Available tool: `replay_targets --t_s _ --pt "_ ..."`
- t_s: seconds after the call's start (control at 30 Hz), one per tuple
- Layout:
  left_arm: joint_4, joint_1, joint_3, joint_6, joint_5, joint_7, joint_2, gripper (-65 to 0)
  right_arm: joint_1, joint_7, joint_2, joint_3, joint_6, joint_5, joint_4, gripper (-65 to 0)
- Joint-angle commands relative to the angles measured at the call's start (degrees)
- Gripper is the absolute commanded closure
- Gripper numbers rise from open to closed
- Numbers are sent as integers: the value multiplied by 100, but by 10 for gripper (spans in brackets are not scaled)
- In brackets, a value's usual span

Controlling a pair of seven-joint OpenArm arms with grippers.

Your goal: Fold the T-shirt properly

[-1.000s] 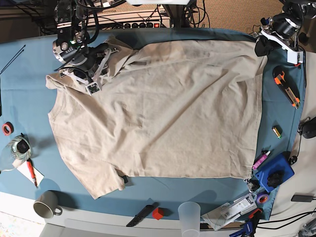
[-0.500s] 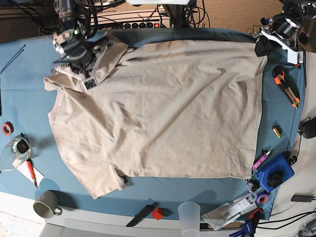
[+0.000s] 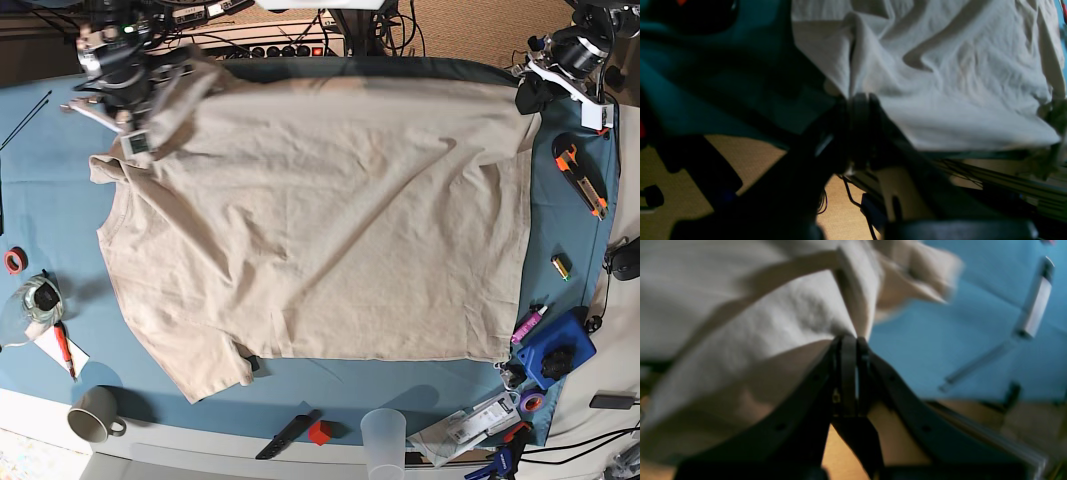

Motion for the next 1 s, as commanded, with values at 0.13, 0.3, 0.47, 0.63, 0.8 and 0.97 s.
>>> replay_targets --t_s 0.13,0.3,0.47,0.63,0.8,0.97 --pt "98 46 -39 -24 -129 -105 -63 0 -26 -4 52 920 87 833 109 0" --pt "98 44 -39 -24 -129 -269 -68 0 -22 31 52 1364 243 1386 109 0" --pt "98 31 -39 -22 -9 -365 -70 0 -22 203 52 1399 306 1464 109 0" --pt "101 -35 -39 -20 -11 -393 -111 0 20 699 55 1399 304 1464 107 0" --pt "101 -175 -39 -22 -11 -387 -109 0 238 826 55 1399 306 1458 98 0" --pt "101 -173 -39 -20 -11 -378 -109 0 179 621 52 1399 310 1502 101 0"
